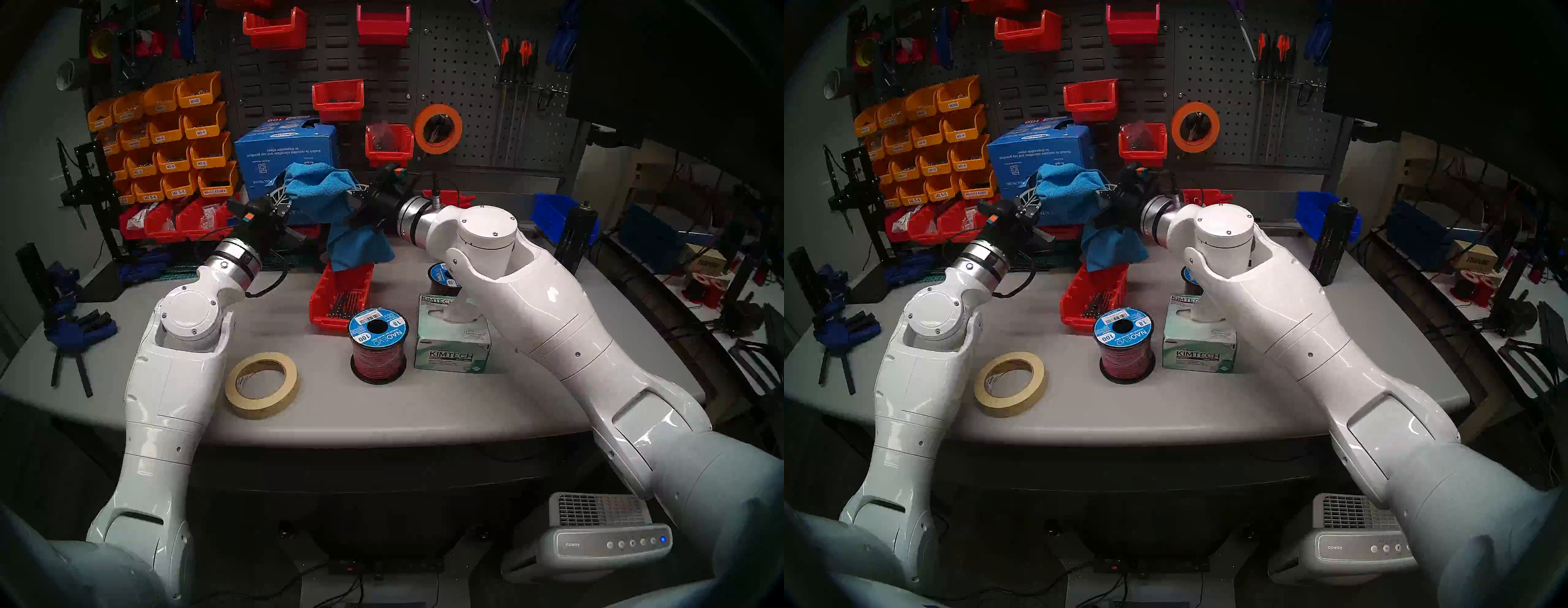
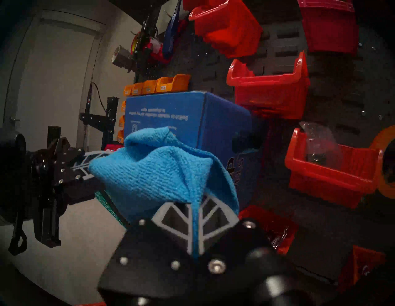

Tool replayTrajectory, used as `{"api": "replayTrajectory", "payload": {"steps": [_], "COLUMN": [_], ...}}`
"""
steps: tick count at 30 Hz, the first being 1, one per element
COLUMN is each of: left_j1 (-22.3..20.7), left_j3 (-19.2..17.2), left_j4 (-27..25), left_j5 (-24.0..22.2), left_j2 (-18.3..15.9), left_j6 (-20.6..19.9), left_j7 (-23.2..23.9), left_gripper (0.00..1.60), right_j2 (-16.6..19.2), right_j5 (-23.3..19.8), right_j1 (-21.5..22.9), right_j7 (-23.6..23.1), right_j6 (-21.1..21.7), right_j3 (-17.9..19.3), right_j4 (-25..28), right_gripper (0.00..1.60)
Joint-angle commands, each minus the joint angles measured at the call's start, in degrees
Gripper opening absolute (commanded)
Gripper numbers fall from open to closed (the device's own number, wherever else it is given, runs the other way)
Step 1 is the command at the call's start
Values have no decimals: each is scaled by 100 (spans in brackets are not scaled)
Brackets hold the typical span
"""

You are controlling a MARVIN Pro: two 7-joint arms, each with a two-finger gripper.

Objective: Take out a shop towel

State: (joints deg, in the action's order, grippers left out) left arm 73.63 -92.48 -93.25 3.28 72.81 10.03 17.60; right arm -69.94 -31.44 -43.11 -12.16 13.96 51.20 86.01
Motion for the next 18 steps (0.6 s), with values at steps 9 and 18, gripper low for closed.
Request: {"api": "replayTrajectory", "payload": {"steps": [9,18], "left_j1": [-132,-142], "left_j3": [25,3], "left_j4": [-270,-225], "left_j5": [-25,-12], "left_j2": [35,15], "left_j6": [25,19], "left_j7": [-23,-35], "left_gripper": [0,0], "right_j2": [531,717], "right_j5": [-14,-54], "right_j1": [49,72], "right_j7": [168,336], "right_j6": [-258,-108], "right_j3": [718,1089], "right_j4": [1188,1659], "right_gripper": [0,0]}}
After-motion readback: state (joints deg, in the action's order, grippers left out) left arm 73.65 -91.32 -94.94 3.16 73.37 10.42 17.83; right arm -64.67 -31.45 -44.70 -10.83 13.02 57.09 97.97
